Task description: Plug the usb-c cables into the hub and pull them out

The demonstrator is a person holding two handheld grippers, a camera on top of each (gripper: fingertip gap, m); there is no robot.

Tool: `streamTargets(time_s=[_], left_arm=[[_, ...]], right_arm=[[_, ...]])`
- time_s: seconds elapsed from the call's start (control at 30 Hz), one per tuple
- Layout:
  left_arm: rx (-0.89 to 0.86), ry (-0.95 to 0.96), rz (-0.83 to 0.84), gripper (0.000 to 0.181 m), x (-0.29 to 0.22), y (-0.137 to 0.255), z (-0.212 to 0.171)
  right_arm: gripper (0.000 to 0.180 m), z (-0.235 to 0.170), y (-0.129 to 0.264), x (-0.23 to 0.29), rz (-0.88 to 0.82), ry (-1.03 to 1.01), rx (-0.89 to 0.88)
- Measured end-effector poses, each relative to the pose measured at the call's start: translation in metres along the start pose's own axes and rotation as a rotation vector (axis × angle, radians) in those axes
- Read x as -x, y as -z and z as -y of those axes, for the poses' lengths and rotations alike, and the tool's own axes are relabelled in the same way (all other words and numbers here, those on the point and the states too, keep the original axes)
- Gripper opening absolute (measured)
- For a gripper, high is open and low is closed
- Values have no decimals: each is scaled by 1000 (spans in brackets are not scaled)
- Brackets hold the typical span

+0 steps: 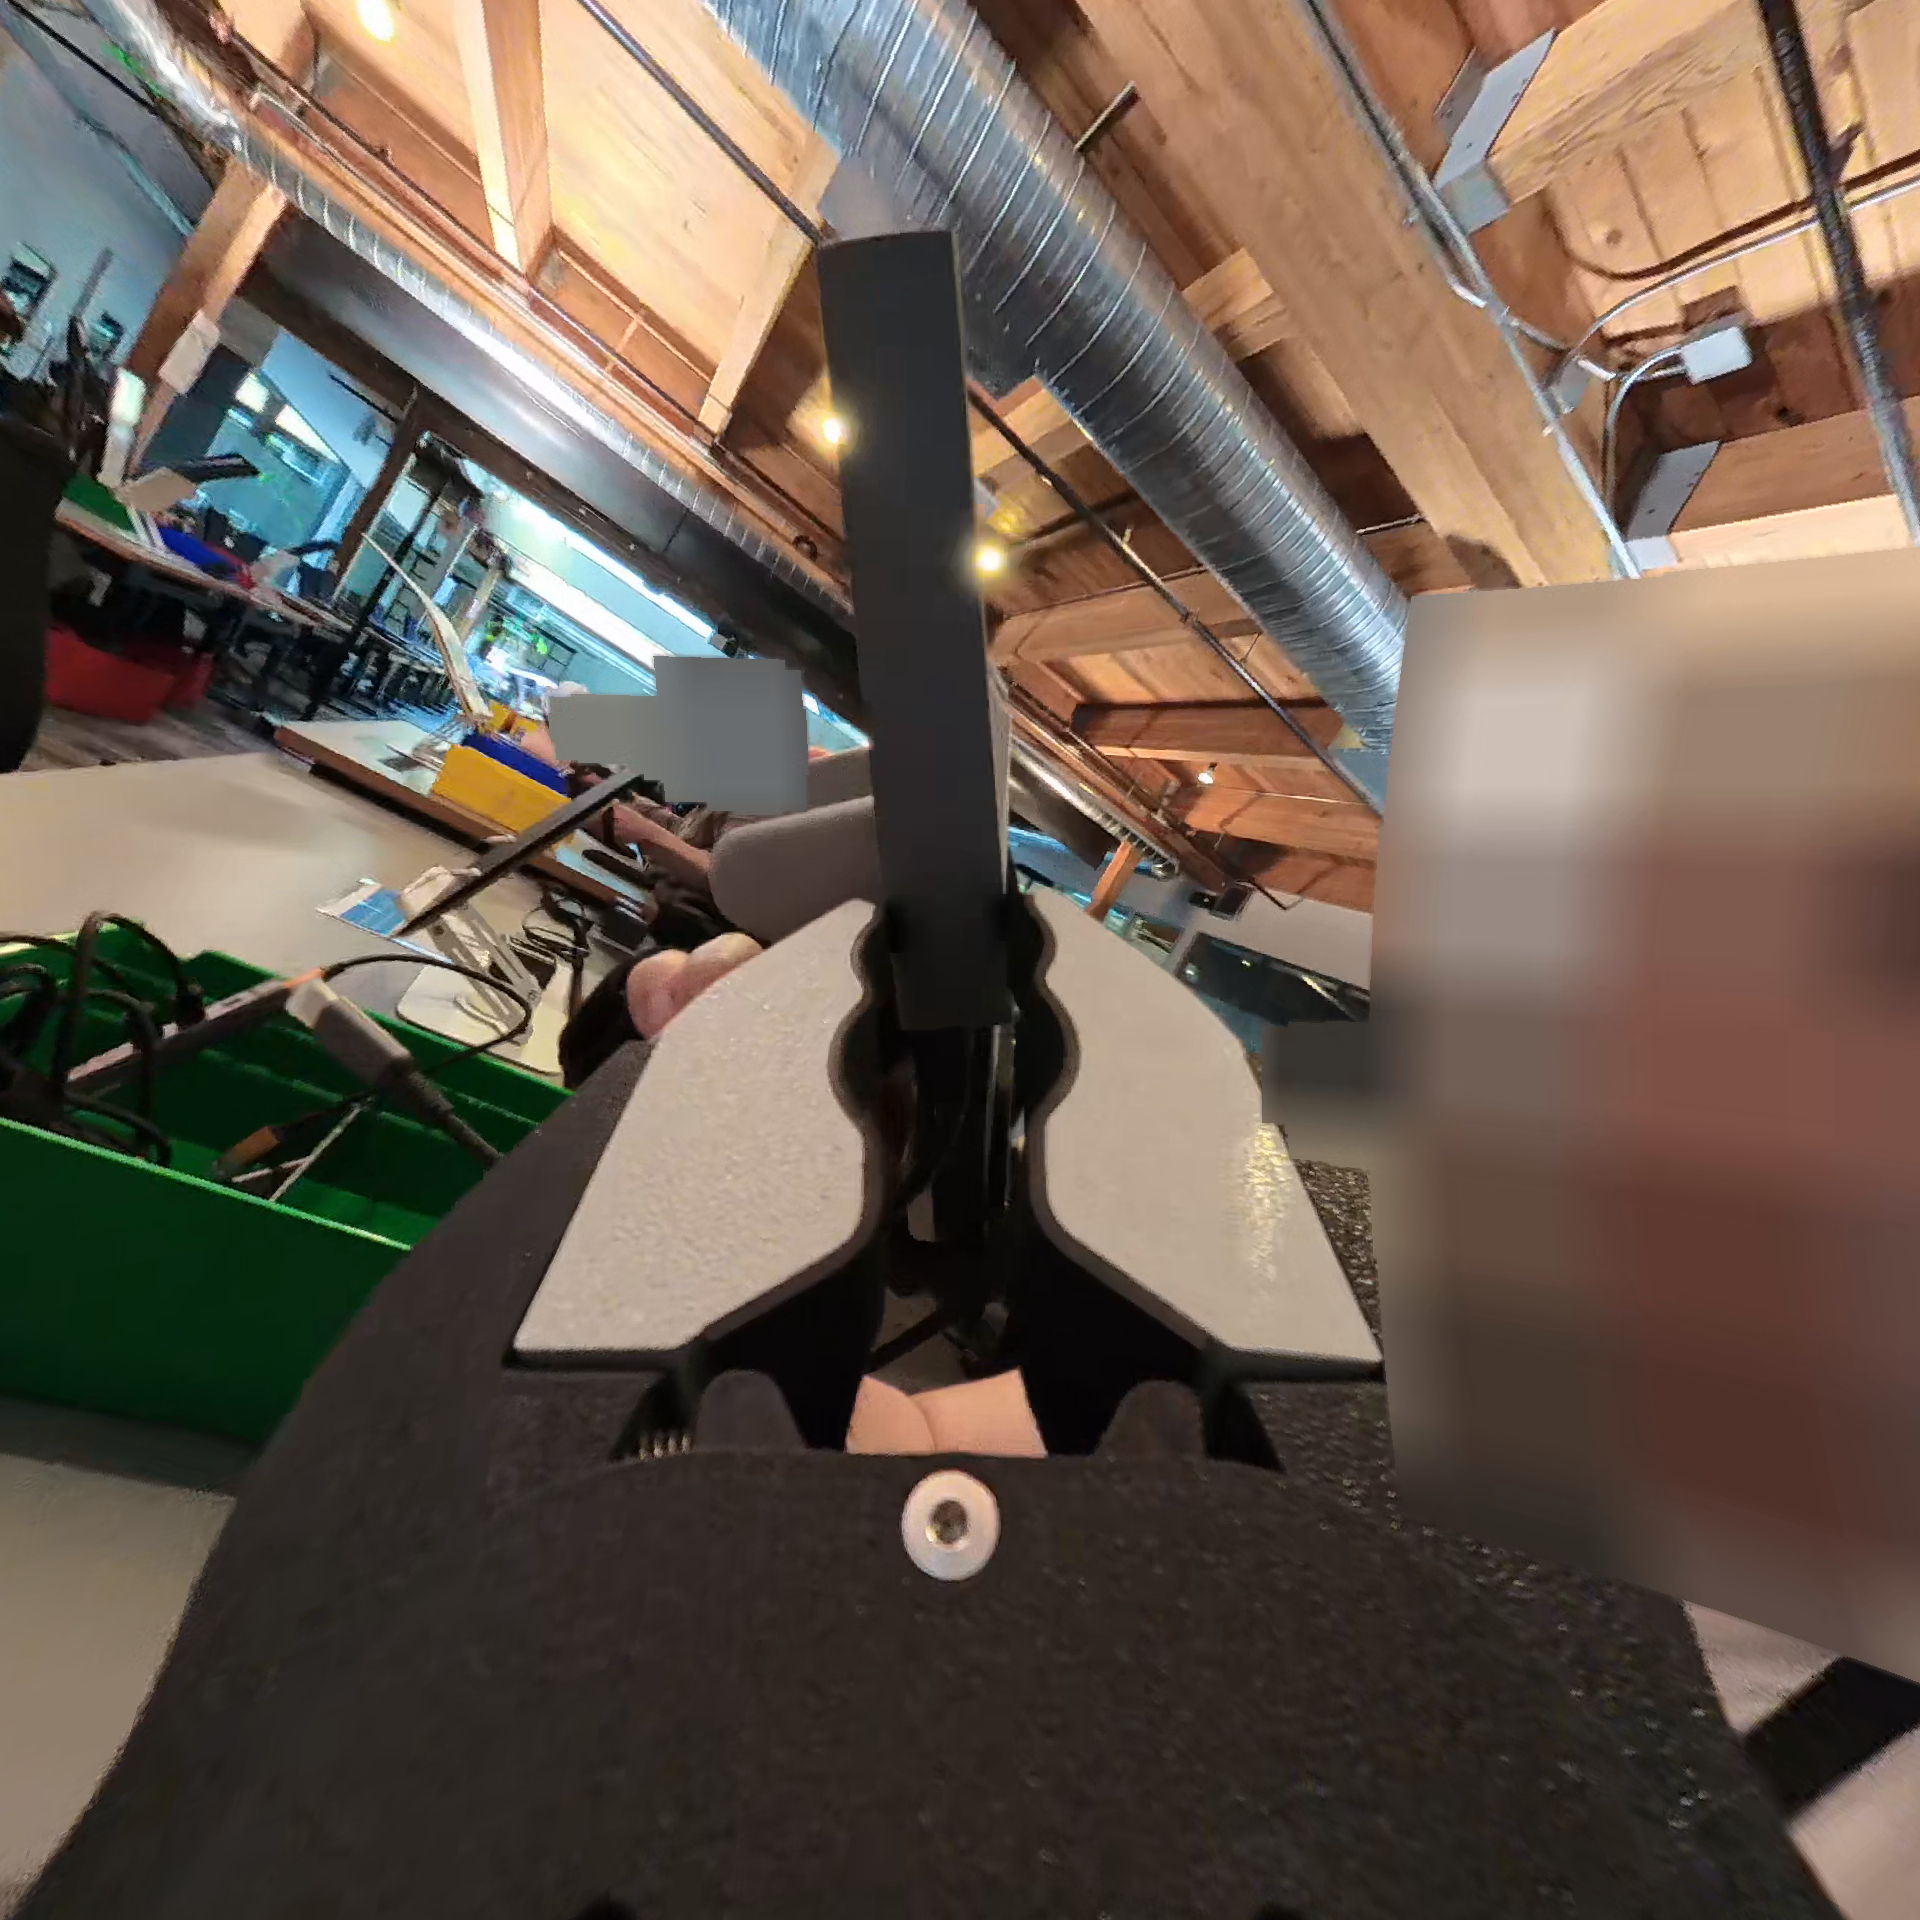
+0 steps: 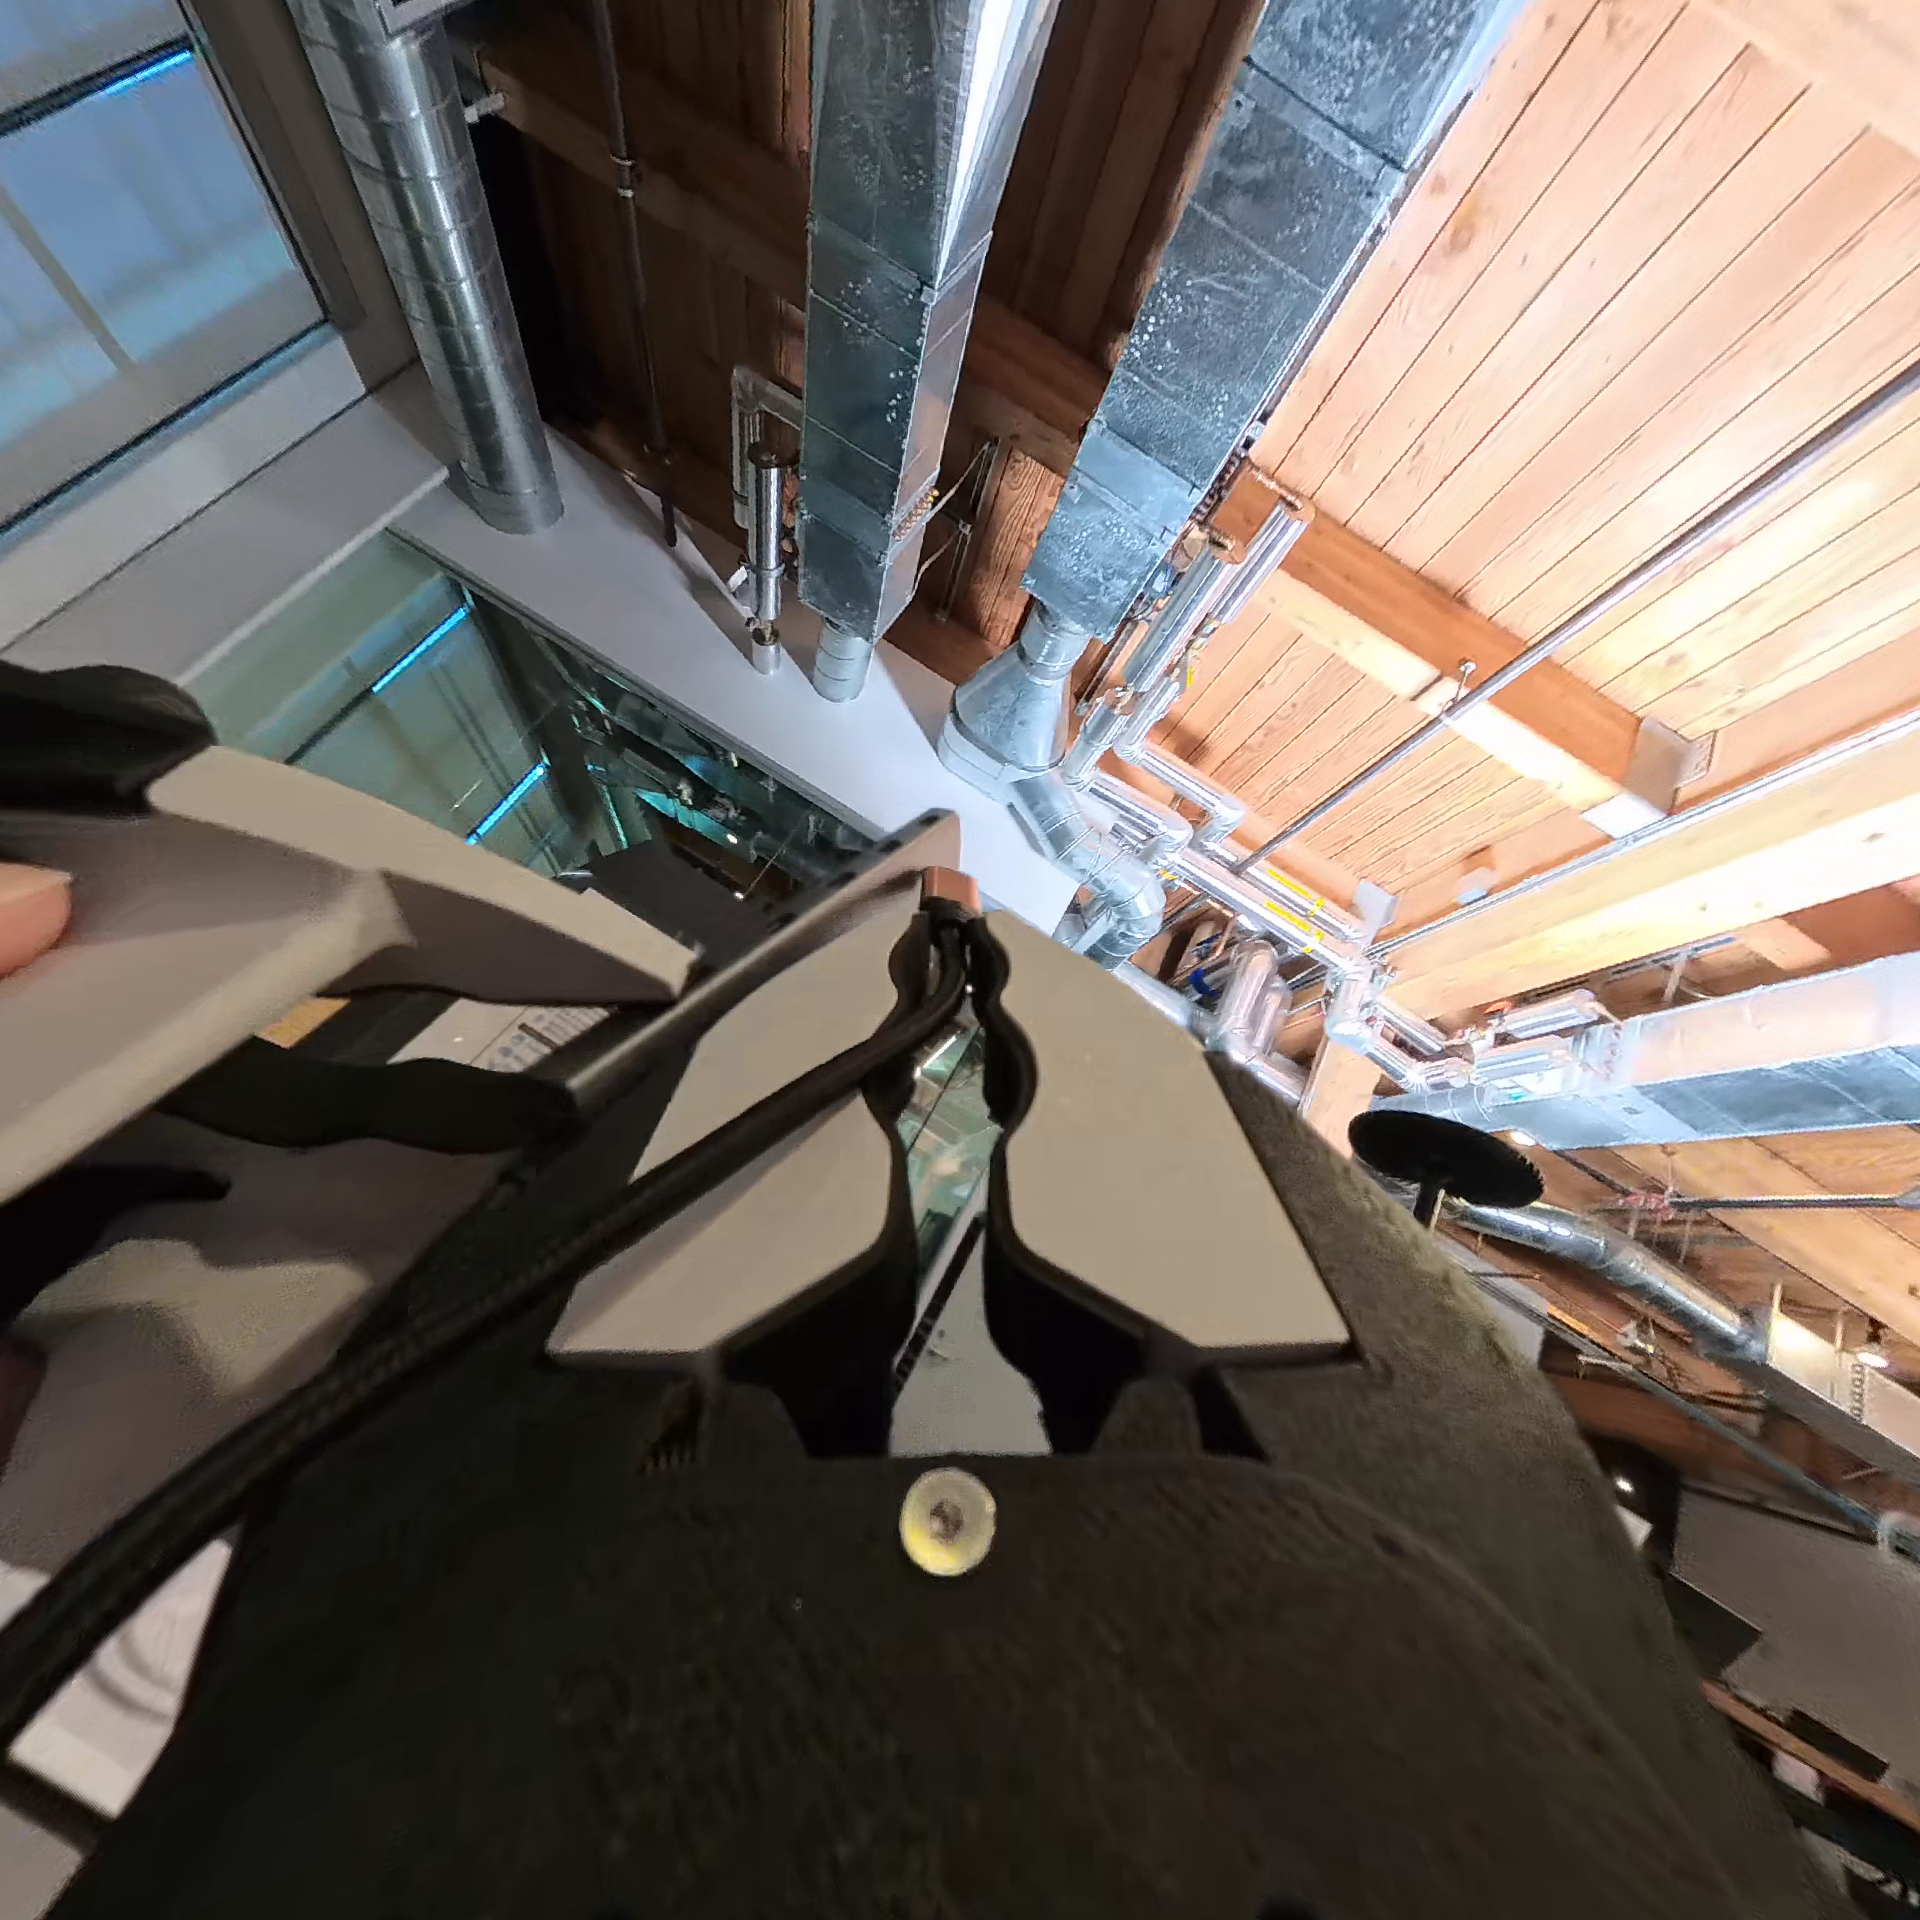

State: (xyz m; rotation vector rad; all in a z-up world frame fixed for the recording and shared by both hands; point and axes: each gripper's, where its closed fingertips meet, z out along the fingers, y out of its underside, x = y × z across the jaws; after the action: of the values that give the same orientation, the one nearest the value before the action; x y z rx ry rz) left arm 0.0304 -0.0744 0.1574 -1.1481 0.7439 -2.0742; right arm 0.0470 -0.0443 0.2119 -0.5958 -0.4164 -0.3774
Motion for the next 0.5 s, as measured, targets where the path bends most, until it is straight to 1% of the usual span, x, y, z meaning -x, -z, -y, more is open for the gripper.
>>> streamTargets(time_s=[0.13, 0.3, 0.5], left_arm=[[2, -41, 44, 21, 3, 2, 1], [28, -62, -3, 21, -9, -1, -1], [49, -94, 11, 21, -11, -1, -3]], right_arm=[[7, 0, 0, 4, 15, -10, 0], [7, 3, 1, 4, 54, -122, -26], [8, 6, 2, 6, 63, -108, -45]])
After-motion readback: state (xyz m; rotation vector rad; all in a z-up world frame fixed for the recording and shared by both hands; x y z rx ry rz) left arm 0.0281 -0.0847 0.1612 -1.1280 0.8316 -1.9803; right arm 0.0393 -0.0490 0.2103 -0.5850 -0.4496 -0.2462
